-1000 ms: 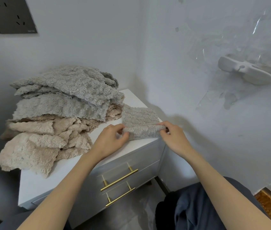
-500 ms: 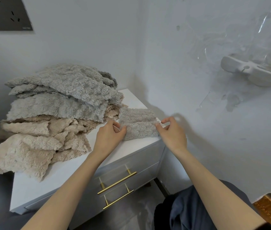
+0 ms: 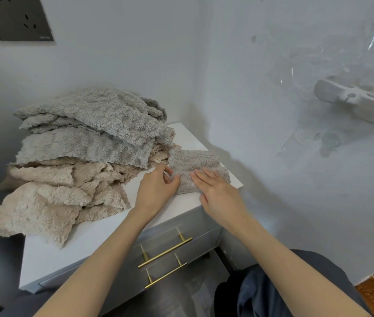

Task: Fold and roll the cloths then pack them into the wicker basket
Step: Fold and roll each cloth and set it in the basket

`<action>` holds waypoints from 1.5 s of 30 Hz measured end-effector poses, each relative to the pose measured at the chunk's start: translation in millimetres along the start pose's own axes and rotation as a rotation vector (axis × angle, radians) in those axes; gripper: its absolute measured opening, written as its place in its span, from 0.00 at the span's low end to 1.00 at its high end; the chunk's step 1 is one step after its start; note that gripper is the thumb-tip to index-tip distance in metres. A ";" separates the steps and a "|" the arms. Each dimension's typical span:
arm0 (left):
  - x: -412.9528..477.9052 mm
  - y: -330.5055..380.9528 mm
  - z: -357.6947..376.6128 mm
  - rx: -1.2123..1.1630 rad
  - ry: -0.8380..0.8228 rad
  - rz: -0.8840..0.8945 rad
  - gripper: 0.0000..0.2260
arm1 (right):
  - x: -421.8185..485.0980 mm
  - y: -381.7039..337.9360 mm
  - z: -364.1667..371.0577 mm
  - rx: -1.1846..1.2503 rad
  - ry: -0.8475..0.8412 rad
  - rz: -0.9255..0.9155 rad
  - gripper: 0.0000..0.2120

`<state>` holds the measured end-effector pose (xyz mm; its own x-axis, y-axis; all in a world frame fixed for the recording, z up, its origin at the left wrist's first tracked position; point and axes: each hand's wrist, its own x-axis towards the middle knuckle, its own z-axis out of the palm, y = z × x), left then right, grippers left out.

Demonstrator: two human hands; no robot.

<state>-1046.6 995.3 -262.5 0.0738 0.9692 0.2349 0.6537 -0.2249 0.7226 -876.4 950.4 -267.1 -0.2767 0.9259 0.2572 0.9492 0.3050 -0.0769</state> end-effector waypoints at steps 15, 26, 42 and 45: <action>-5.1 -20.8 -11.7 0.359 -0.088 0.478 0.21 | -5.2 35.3 -12.8 0.195 -0.037 0.178 0.30; 6.0 -18.8 -11.4 0.170 -0.143 0.317 0.13 | 1.5 49.0 -20.3 0.607 -0.022 0.292 0.16; -9.1 1.2 -24.8 0.017 -0.261 -0.106 0.19 | -2.0 46.8 -27.7 0.776 -0.153 0.566 0.14; -9.0 3.1 -23.4 0.046 -0.238 -0.152 0.17 | 0.8 43.6 -27.3 0.783 -0.119 0.652 0.16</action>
<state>-1062.8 983.6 -247.1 0.1437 0.9889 -0.0372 0.7040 -0.0758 0.7062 -831.2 958.4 -244.0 0.2047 0.9666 -0.1540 0.5682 -0.2455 -0.7855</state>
